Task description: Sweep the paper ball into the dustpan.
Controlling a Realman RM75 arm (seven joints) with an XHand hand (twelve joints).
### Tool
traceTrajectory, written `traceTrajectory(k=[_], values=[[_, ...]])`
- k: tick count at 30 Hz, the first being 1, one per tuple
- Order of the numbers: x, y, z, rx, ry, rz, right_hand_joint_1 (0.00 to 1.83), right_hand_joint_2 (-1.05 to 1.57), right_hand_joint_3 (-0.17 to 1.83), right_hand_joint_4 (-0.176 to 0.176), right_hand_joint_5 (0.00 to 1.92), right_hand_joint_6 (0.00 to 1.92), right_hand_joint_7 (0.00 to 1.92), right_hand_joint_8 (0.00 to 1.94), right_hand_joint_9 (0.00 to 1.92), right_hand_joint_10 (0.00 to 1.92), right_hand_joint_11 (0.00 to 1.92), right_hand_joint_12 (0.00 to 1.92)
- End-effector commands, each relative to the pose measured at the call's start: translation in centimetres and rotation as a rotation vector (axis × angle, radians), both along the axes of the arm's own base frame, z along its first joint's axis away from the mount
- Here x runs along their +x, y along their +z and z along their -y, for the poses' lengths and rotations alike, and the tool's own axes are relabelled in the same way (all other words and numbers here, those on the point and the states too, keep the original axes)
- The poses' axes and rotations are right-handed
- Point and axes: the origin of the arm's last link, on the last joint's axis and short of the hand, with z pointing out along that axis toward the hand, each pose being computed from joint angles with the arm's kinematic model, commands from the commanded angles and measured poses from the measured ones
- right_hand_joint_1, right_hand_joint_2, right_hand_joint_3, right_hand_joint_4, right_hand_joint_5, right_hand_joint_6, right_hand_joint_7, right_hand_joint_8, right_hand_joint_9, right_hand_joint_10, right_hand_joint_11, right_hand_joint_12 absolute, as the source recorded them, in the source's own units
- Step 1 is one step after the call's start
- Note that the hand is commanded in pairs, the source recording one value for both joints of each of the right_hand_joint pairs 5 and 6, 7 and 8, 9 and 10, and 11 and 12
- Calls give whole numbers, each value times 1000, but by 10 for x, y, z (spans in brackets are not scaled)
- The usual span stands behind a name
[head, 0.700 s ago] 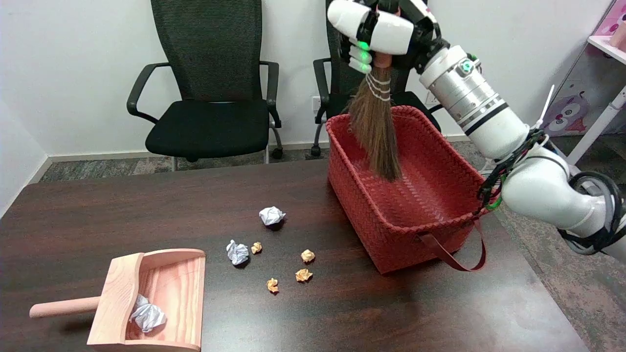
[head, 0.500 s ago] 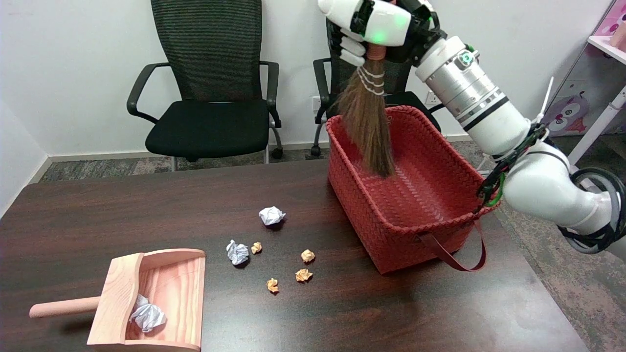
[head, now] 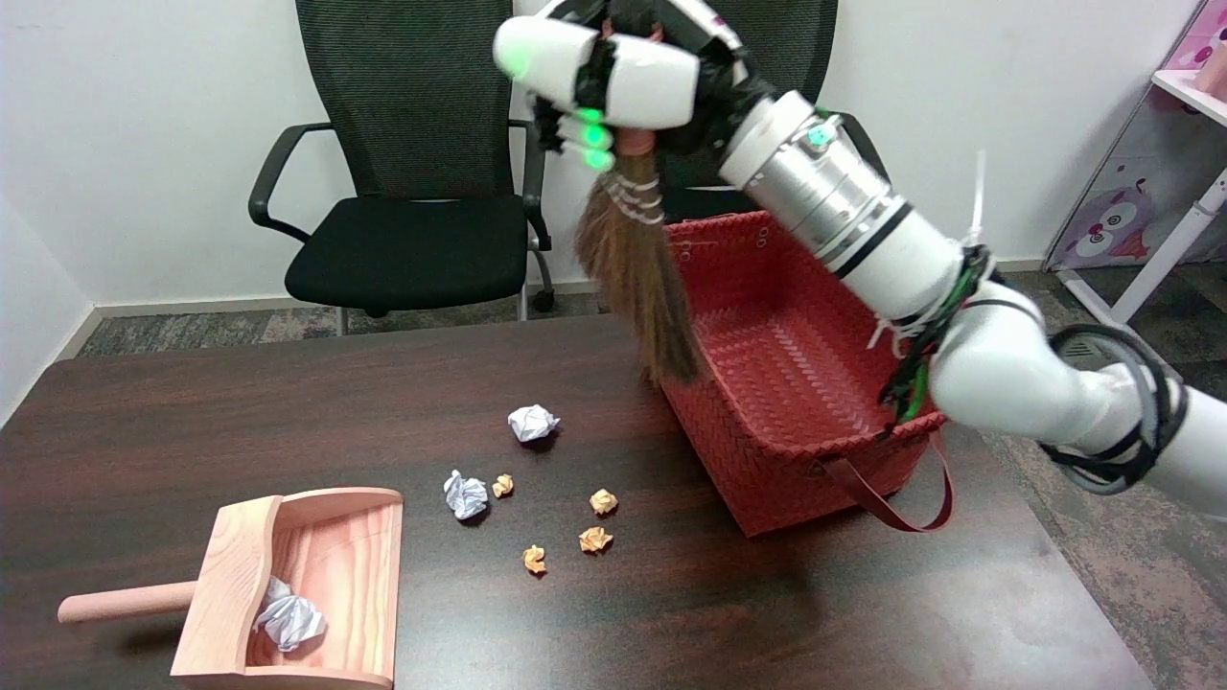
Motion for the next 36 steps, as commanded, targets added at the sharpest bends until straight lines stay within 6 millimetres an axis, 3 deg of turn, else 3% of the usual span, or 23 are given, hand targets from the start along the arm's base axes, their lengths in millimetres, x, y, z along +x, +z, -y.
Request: traceTrajectory(k=[1,9,16,23,36], values=[[-41,-77,15,43,3,-111,972,1438,1392,176,1920,1920,1920,1920,1920,1920,1920,1920],[-76,-103,34,-85,23,-169,968,1444,1388,176,1920,1920,1920,1920,1920,1920,1920,1920],[-102,-98,34,-242,12,-235,968,1441,1386,176,1920,1920,1920,1920,1920,1920,1920,1920],[-120,-98,26,-330,-35,-296,969,1412,1418,176,1920,1920,1920,1920,1920,1920,1920,1920],[-159,-116,5,-270,-95,-383,975,1338,1443,176,1920,1920,1920,1920,1920,1920,1920,1920]])
